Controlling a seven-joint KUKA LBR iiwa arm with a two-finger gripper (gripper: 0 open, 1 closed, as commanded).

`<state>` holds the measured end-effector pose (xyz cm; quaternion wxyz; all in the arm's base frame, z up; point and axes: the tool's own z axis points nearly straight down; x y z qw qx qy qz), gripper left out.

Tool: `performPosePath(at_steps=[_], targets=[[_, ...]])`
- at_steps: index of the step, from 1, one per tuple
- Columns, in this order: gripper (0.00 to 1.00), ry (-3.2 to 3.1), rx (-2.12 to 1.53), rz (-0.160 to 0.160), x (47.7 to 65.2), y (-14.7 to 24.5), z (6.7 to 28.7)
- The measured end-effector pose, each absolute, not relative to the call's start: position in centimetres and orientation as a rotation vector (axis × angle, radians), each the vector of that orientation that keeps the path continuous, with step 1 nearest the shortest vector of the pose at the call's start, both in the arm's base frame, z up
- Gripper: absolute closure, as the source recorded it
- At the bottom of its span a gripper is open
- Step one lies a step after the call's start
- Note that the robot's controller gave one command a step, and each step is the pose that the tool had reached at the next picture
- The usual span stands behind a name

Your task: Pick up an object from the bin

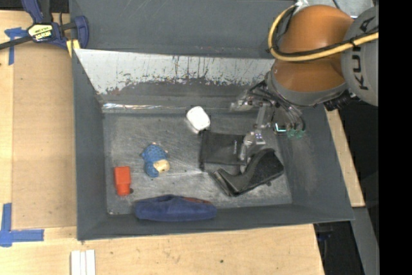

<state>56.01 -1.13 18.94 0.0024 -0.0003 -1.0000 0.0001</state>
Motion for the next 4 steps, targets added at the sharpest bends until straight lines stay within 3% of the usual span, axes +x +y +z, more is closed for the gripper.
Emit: performPosePath(at_steps=[1, 2, 3, 4], targets=[[0.00, -3.146, 0.198, 0.000, 56.2, 1.8, 7.6], [1.00, -3.168, 0.198, 0.000, 56.7, 1.8, 8.3], [1.00, -3.149, 0.182, 0.000, 57.2, 2.9, 16.1], [1.00, -2.919, 1.189, 0.006, 57.7, 1.4, 26.9]])
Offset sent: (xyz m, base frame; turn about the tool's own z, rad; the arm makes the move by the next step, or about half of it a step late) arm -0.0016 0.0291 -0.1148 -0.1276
